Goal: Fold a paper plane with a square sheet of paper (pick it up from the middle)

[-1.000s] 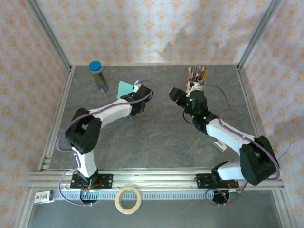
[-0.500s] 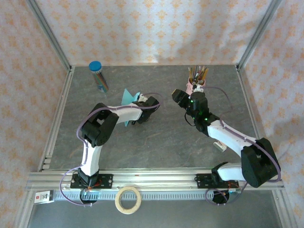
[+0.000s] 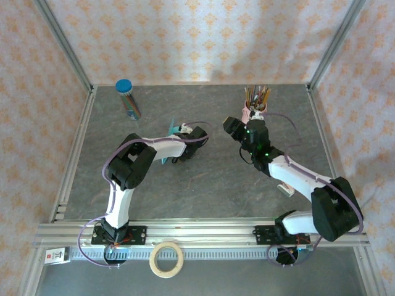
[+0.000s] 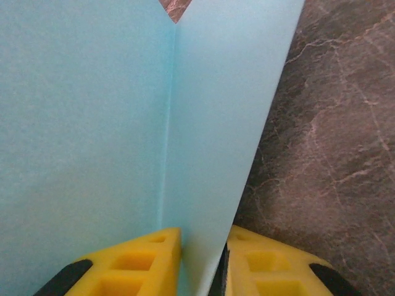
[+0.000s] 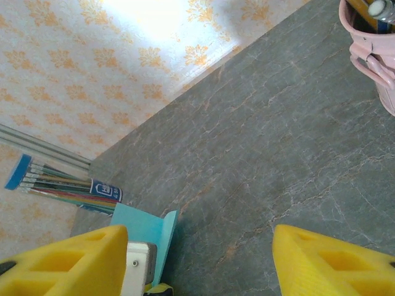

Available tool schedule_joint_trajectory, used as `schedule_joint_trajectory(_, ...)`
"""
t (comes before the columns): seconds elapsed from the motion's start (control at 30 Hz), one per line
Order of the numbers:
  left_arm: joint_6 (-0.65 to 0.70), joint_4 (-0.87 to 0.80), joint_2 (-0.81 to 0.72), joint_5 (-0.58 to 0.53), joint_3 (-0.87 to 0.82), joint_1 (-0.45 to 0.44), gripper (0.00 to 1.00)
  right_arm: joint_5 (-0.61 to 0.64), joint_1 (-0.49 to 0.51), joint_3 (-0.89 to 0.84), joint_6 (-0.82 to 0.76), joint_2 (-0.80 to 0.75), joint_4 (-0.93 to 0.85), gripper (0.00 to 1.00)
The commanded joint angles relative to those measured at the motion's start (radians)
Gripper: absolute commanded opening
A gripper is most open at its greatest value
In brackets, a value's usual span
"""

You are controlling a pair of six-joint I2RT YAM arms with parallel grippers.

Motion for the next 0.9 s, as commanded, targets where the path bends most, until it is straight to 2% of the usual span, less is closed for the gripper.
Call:
schedule_joint_trajectory(0.0, -0.034, 0.009, -0.027, 0.061, 0.015, -0.008, 0.29, 0.006, -0.004, -0.007, 0.015, 0.014, 0.006, 0.62)
schedule_joint_trajectory(0.43, -0.092, 0.014, -0.115, 0.168, 0.04, -0.043, 0.37, 0.012, -0.004, -0.007, 0.031, 0.02, 0.01, 0.62)
schedule_joint_trajectory(0.53, -0.108, 0.023, -0.143, 0.253, 0.046, -0.055, 0.38, 0.03, -0.004, -0.012, 0.035, 0.014, 0.007, 0.63)
schedule_joint_trajectory(0.67, -0.107, 0.08, -0.232, 0.448, 0.011, -0.055, 0.43, 0.068, -0.005, -0.017, 0.04, 0.008, -0.009, 0.65)
schedule_joint_trajectory(0.73, -0.096, 0.109, -0.277, 0.511, -0.02, -0.048, 0.45, 0.077, -0.005, -0.017, 0.024, 0.005, -0.018, 0.67)
schedule_joint_trajectory(0.87, -0.115, 0.186, -0.38, 0.635, -0.114, 0.02, 0.49, 0.065, -0.005, -0.05, 0.019, -0.013, 0.026, 0.73)
